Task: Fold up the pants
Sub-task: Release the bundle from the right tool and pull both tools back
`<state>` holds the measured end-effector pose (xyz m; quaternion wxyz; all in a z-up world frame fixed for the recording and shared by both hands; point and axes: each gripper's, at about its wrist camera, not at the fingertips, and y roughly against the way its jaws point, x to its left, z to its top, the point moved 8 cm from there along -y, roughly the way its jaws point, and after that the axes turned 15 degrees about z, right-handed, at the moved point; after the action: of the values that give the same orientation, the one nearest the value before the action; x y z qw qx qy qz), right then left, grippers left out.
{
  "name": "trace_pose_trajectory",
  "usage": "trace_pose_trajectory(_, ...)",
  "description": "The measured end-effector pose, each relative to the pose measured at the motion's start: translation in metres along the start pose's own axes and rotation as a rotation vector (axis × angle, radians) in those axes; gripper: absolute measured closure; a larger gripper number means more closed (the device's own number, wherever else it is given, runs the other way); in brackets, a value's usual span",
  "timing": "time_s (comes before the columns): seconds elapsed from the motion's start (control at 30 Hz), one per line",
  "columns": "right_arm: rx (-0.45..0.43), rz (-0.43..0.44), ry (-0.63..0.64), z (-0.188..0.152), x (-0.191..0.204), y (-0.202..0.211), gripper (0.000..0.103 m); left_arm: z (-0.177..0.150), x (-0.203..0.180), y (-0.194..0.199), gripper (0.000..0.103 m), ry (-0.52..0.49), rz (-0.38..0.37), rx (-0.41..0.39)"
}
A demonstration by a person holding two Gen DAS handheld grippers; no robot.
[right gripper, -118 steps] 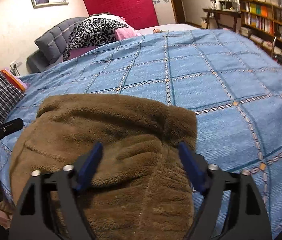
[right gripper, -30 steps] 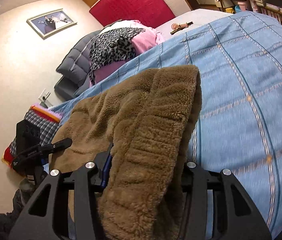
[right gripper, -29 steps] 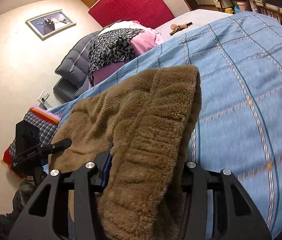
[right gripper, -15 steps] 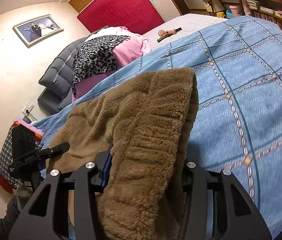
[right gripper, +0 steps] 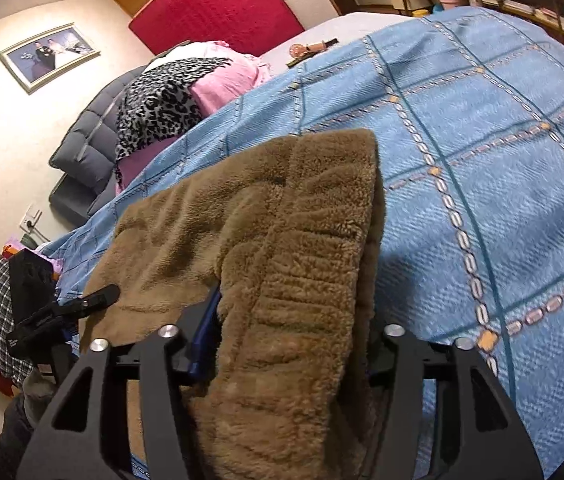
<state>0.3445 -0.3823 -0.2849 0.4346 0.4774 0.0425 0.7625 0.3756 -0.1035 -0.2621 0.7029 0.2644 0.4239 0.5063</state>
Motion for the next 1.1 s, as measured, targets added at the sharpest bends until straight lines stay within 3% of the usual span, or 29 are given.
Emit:
trace_pose_trajectory(0.17,-0.062,-0.042,-0.002,-0.002,0.002,0.026,0.039,-0.001,0.009,0.012,0.026,0.028,0.03,-0.012)
trace_pose_trajectory(0.3,-0.09,-0.114,0.02,-0.006,0.004,0.045,0.039,-0.014,0.01,0.028,0.025,-0.023,0.118,-0.035)
trace_pose_trajectory(0.37,-0.089,-0.165,0.05,-0.011,0.005,0.05,0.039,-0.022,0.008,0.035,0.018,-0.052,0.164,-0.047)
trace_pose_trajectory(0.6,-0.034,-0.34,0.144,-0.029,-0.003,0.04,0.037,-0.038,0.005,0.028,0.014,-0.12,0.265,-0.073)
trace_pose_trajectory(0.8,-0.042,-0.322,0.093,-0.029,-0.017,0.04,0.031,-0.043,0.007,0.02,0.012,-0.148,0.325,-0.077)
trace_pose_trajectory(1.1,-0.085,-0.3,0.105,-0.039,0.016,0.066,0.026,-0.046,-0.004,0.048,0.012,-0.136,0.371,-0.126)
